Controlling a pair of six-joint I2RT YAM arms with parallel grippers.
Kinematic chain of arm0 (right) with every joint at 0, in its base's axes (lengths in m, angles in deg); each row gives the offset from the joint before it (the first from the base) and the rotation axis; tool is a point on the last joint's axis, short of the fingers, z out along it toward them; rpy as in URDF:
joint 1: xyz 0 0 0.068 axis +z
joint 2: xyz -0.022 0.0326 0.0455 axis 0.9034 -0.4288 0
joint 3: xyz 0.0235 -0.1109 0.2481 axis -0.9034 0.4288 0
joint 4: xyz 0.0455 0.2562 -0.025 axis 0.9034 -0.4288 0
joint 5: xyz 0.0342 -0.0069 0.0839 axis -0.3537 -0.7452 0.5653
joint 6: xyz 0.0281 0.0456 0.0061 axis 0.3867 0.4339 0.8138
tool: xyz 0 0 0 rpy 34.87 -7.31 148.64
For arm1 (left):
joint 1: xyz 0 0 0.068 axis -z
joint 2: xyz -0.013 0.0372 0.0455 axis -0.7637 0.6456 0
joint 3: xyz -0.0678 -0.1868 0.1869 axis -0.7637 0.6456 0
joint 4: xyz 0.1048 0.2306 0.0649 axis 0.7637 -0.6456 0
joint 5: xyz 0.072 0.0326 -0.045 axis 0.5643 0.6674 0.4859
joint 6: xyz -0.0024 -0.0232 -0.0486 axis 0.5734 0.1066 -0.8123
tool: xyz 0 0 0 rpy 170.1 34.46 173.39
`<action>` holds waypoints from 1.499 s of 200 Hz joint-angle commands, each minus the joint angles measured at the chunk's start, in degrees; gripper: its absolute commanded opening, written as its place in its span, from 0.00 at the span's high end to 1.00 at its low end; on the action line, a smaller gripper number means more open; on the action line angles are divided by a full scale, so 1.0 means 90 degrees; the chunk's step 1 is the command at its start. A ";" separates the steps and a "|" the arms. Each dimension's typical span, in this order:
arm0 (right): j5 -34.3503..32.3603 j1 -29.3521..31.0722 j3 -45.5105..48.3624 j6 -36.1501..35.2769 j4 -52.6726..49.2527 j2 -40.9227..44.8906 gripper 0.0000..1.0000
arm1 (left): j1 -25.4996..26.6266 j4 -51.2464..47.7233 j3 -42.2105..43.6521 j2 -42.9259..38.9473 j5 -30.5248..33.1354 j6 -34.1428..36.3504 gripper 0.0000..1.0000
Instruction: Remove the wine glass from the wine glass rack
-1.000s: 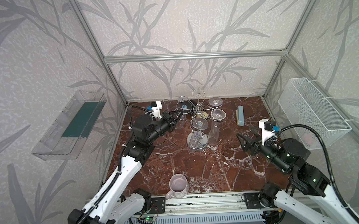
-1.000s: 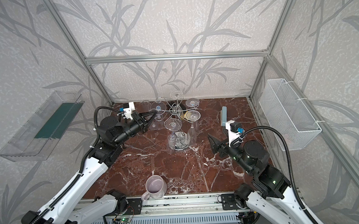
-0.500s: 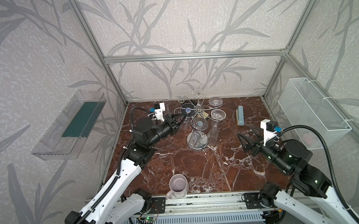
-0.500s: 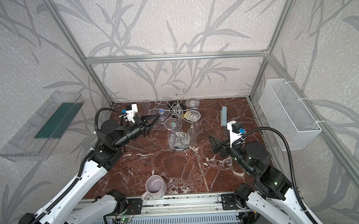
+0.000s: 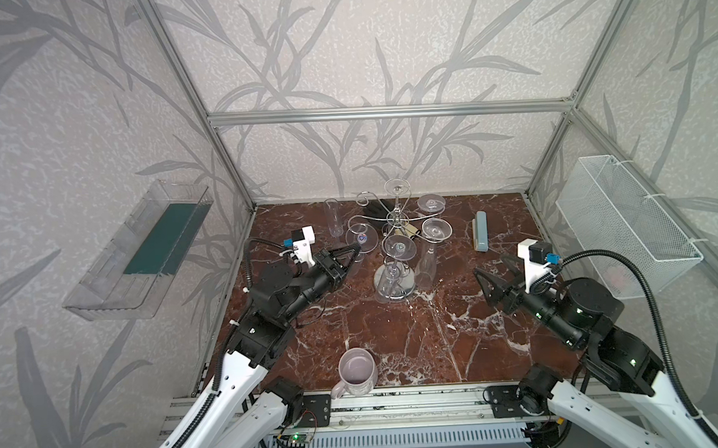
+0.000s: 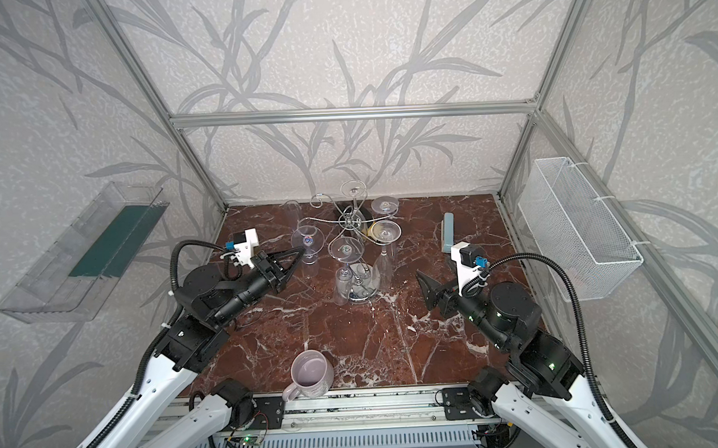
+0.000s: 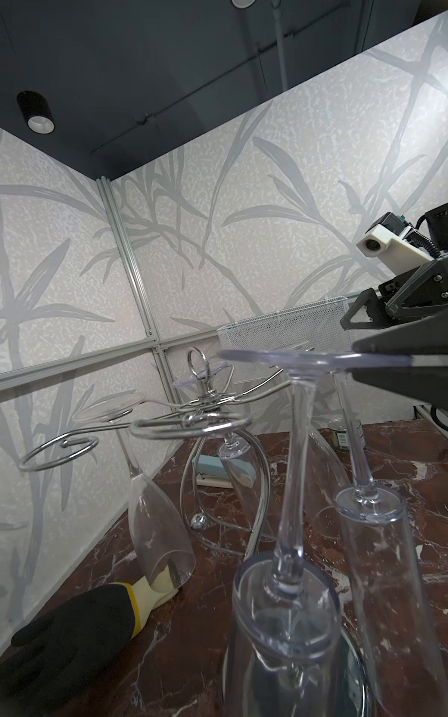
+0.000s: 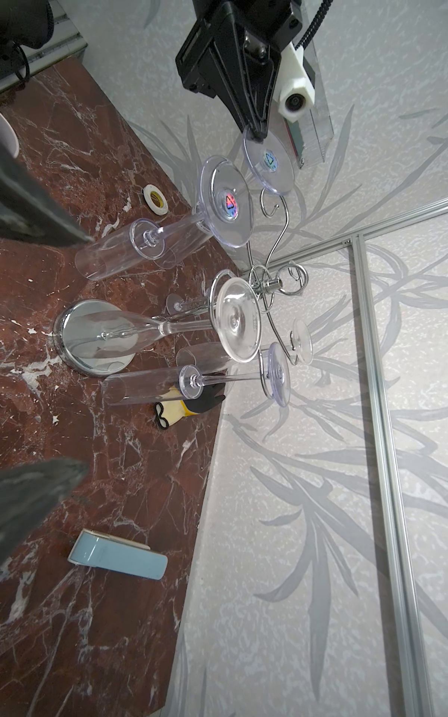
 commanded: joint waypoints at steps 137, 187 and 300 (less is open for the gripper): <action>0.1401 0.0044 -0.1781 -0.0572 -0.0063 -0.1342 0.16 | 0.0082 -0.1958 -0.2515 0.0389 0.1220 0.8037 1.00; 0.2644 0.0044 -0.2886 -0.0644 -0.0230 -0.2466 0.16 | 0.0538 -0.1002 -0.2174 0.0560 0.1488 1.0264 1.00; 0.4021 0.0052 -0.4478 -0.0382 0.0015 -0.4070 0.16 | 0.1977 -0.0437 -0.1735 0.0713 0.2419 1.3970 1.00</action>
